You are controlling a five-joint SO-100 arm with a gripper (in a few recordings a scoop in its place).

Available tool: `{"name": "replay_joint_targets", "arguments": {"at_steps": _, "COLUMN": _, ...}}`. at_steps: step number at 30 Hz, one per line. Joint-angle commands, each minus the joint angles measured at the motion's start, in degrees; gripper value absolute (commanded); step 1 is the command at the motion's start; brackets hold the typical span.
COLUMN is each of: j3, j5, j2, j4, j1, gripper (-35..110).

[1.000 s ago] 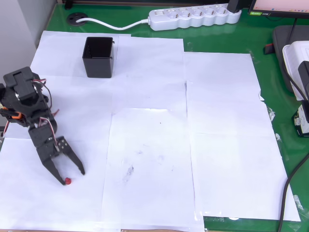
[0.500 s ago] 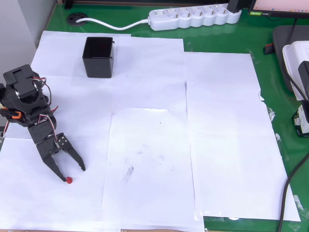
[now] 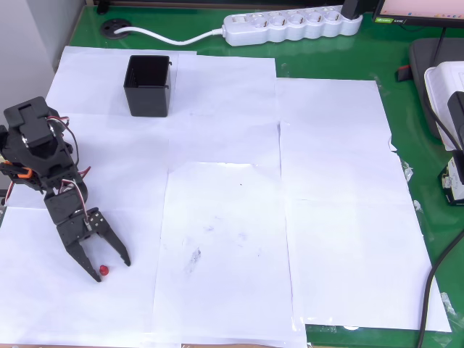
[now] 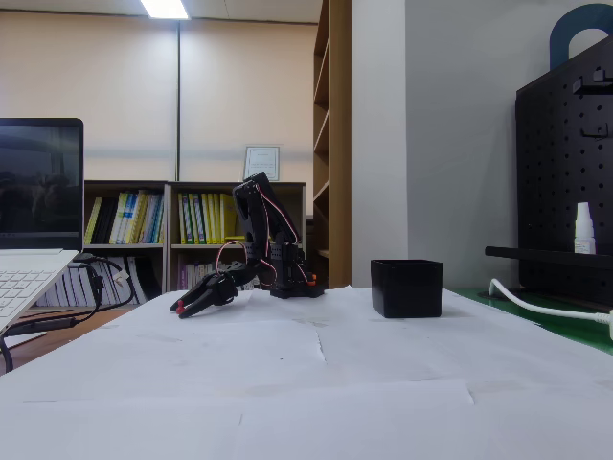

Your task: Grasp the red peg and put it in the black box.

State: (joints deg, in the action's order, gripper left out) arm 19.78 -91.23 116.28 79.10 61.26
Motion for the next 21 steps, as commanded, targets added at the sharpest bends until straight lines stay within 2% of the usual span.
{"name": "replay_joint_targets", "arguments": {"at_steps": 1, "j3": -1.0, "j5": -1.1, "j2": -0.8, "j4": 0.1, "j1": 0.6, "gripper": 22}}
{"name": "replay_joint_targets", "arguments": {"at_steps": 19, "j3": -4.6, "j5": -1.3, "j2": -1.8, "j4": 1.4, "j1": 0.5, "gripper": 21}}
{"name": "replay_joint_targets", "arguments": {"at_steps": 21, "j3": -4.4, "j5": -1.3, "j2": -1.8, "j4": 1.1, "j1": 0.5, "gripper": 18}}
